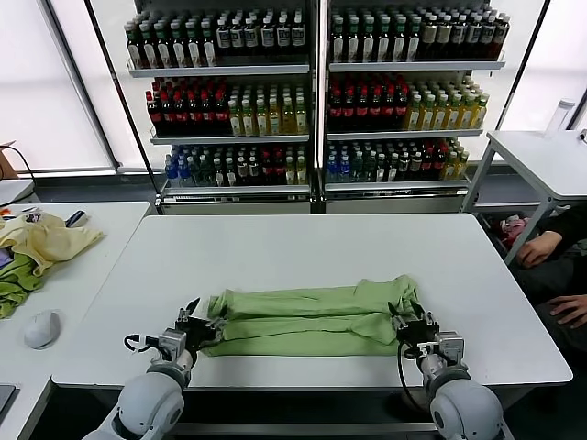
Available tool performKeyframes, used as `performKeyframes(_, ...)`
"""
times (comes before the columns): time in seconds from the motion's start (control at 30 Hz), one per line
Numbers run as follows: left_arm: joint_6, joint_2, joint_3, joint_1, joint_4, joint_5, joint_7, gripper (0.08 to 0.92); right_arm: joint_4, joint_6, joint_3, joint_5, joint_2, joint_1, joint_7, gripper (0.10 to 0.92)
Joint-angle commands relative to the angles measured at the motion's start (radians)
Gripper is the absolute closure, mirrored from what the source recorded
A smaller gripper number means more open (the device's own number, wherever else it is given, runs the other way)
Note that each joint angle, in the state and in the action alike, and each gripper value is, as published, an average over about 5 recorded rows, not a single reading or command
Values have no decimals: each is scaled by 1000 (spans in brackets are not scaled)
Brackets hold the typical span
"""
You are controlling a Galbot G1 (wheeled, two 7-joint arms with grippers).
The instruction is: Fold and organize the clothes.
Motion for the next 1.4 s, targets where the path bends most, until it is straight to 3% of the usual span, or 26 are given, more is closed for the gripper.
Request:
performKeyframes(0.03, 33, -106, -11, 52, -2, 62, -84, 231, 17, -2, 4, -8, -1, -15, 0, 292)
performKeyframes(0.17, 41, -120, -12, 45, 18, 35, -84, 182, 24, -2, 4, -8, -1, -18, 0, 218)
performKeyframes(0.27, 41, -124, -12, 50, 23, 16, -81, 199, 29, -1, 5, -7, -1, -21, 0, 205)
performKeyframes(0.6, 33, -99, -56, 47, 20, -119, -50, 467, 34, 9, 11, -4, -7, -20, -1, 203)
performKeyframes(0.8, 24, -33, -122, 39, 29, -200, -3, 649, 37, 11, 10, 0, -12, -12, -1, 203)
performKeyframes(1.07, 31, 113, -282, 22, 47, -277, 41, 863, 41, 11, 20, 18, -24, -4, -1, 203)
performKeyframes(1.4, 49, 230, -461, -16, 10, -397, 71, 873, 41, 10, 19, 34, -28, 19, -2, 203)
